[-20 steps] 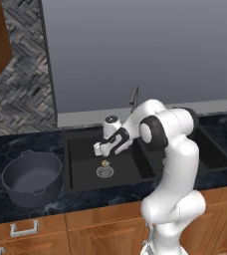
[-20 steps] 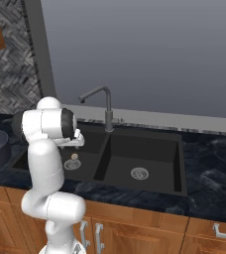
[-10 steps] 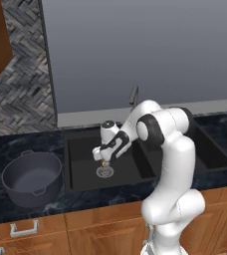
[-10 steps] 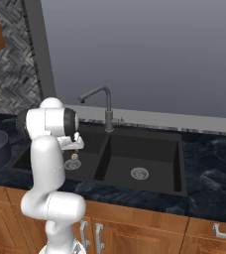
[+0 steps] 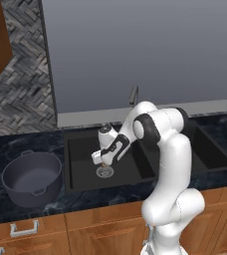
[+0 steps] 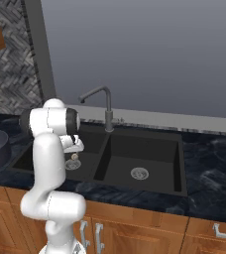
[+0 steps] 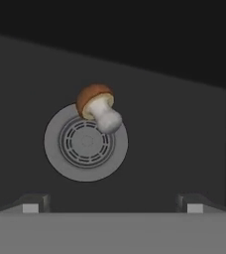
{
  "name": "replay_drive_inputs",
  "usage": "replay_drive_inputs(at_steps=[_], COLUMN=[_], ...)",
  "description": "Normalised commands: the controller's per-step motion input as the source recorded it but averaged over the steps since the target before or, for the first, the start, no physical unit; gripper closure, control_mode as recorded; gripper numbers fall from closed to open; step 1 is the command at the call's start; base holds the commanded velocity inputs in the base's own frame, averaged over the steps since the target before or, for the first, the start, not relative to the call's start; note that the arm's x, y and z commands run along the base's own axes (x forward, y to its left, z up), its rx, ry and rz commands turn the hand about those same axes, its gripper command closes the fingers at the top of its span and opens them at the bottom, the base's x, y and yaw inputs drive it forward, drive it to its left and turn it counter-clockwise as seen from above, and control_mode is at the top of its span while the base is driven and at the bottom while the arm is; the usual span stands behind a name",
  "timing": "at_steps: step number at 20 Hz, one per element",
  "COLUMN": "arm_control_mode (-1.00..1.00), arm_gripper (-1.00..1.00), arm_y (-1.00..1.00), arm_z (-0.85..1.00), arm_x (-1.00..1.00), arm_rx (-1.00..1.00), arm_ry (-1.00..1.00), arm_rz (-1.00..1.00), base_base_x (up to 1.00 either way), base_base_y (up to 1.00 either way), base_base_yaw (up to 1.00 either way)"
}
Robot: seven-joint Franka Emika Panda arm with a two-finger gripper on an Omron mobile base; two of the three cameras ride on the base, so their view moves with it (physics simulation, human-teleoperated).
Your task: Dump the mushroom from the pot into the sink. Then turn on the water and wash the mushroom. Then turn off the water and put the mushroom back in the pot.
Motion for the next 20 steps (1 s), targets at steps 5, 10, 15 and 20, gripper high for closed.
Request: replay_drive_inputs(at_steps=[5,10,15,20], arm_control_mode=[-1.0,-1.0,-1.0,-1.0], arm_gripper=[-1.0,-1.0,-1.0,-1.0], arm_y=[0.08,0.1,0.06,0.0], arm_z=[-0.24,-0.21,-0.2,-0.21], arm_x=[0.22,0.32,0.32,0.24], arm_rx=[-0.04,-0.04,-0.03,0.0], arm_ry=[0.0,0.0,0.0,0.0], arm_rz=[0.01,0.0,0.0,0.0], base_base_x=[0.0,0.0,0.0,0.0], base_base_y=[0.0,0.0,0.0,0.0], base_base_yaw=[0.0,0.0,0.0,0.0])
